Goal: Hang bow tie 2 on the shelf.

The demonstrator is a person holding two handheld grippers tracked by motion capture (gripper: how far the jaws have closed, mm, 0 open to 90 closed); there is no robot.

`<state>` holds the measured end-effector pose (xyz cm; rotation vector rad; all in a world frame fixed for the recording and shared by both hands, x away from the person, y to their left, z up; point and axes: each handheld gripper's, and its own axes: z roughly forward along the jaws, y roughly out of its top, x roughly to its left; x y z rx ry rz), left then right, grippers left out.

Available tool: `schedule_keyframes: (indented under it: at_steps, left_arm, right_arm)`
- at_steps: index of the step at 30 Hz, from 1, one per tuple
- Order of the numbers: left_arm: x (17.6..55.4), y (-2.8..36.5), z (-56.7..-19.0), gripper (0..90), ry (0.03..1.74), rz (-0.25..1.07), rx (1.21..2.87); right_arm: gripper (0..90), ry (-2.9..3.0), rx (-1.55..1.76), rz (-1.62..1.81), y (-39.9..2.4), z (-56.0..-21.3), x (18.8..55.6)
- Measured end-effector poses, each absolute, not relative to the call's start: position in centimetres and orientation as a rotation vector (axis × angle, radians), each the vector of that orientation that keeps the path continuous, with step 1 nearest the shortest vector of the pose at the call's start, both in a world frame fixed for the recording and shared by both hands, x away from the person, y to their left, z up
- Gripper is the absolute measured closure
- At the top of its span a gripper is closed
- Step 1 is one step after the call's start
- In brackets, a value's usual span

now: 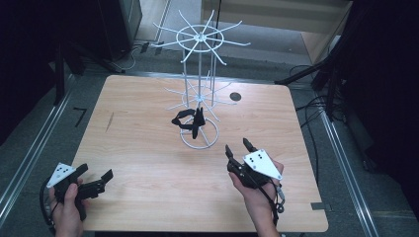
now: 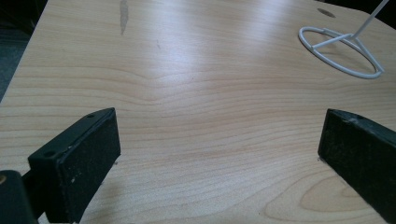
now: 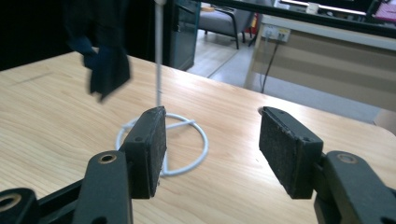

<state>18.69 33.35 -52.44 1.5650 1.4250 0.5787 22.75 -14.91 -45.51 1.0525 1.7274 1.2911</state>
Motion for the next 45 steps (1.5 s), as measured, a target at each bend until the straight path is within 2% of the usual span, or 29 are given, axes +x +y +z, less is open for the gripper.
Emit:
schedule_keyframes:
  at_steps: [45]
  left_arm:
    - [18.7,33.4,-52.4,0.0,1.425,0.58,1.564]
  right_arm:
    - [43.9,1.812,1.345,1.12,-22.2,-53.1,23.5]
